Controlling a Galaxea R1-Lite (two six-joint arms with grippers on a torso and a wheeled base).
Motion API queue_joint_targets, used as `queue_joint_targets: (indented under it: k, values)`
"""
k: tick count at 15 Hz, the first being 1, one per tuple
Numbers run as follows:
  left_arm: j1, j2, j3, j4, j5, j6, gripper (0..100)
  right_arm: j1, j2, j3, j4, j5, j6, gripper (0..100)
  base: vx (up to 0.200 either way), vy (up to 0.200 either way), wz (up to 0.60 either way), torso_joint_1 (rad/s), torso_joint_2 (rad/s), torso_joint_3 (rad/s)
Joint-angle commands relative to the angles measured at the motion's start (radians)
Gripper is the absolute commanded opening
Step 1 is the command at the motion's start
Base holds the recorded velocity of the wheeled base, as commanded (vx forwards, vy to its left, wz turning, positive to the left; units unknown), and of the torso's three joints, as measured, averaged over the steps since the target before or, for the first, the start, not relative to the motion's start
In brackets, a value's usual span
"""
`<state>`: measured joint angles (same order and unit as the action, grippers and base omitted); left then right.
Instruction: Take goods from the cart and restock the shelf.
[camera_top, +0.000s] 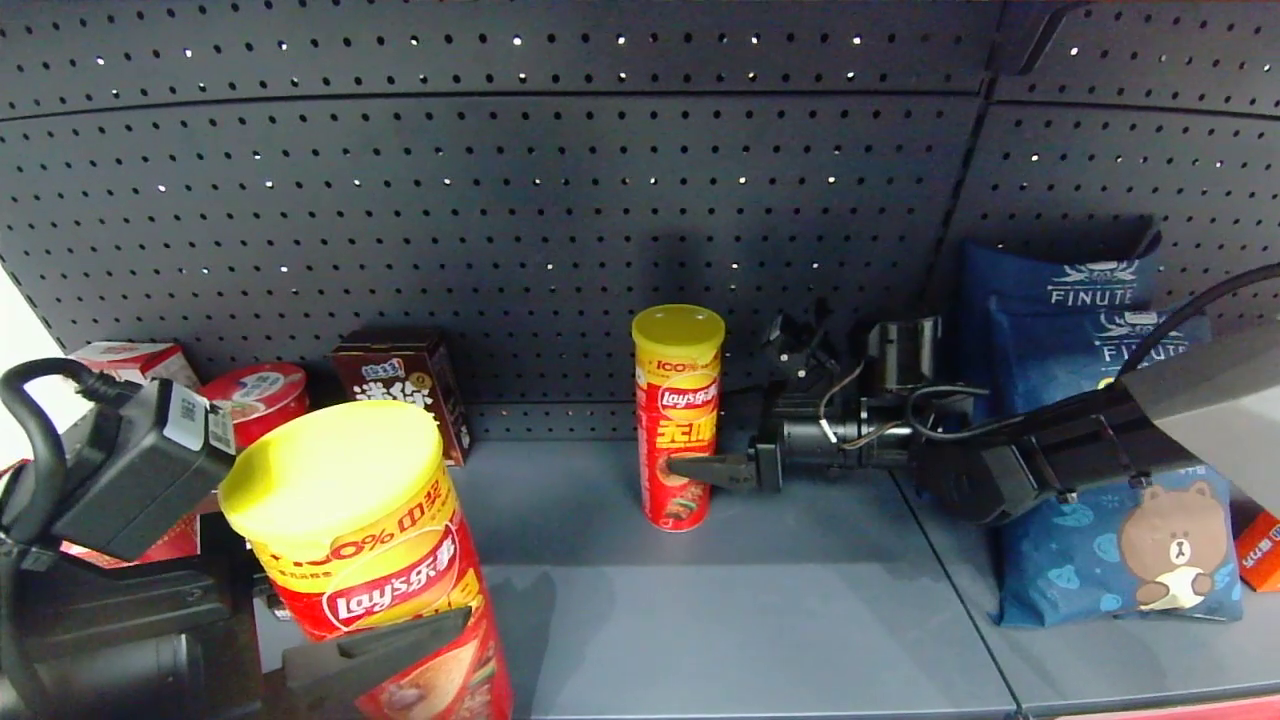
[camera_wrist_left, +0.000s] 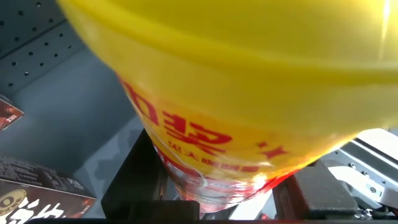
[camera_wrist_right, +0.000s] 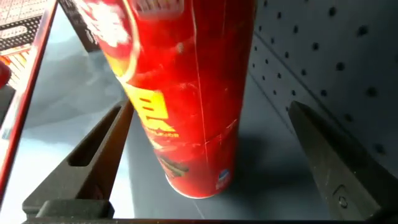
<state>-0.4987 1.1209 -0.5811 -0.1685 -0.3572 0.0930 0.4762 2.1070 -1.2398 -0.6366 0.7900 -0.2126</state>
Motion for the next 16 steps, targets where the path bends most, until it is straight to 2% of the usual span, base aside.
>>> queue_joint_targets:
  k: [1,9,10,16]
  values:
    - [0.000,-0.001,0.007,0.000,0.000,-0.001,0,0.007,0.036,-0.010,-0.015,0.000,0.001,100,0.000,0.000,0.00,0.000,0.00,0.000]
    - [0.000,-0.003,0.010,0.003,0.006,-0.001,0,0.029,0.090,-0.046,-0.023,0.002,0.007,100,0.000,0.000,0.00,0.000,0.00,0.000]
    - [0.000,-0.003,0.010,0.003,0.006,-0.001,0,0.027,0.094,-0.052,-0.028,0.020,0.005,0,0.000,0.000,0.00,0.000,0.00,0.000]
    - [0.000,-0.003,0.015,0.004,0.006,0.001,0,0.036,0.088,-0.058,-0.032,0.009,0.005,0,0.000,0.000,0.00,0.000,0.00,0.000]
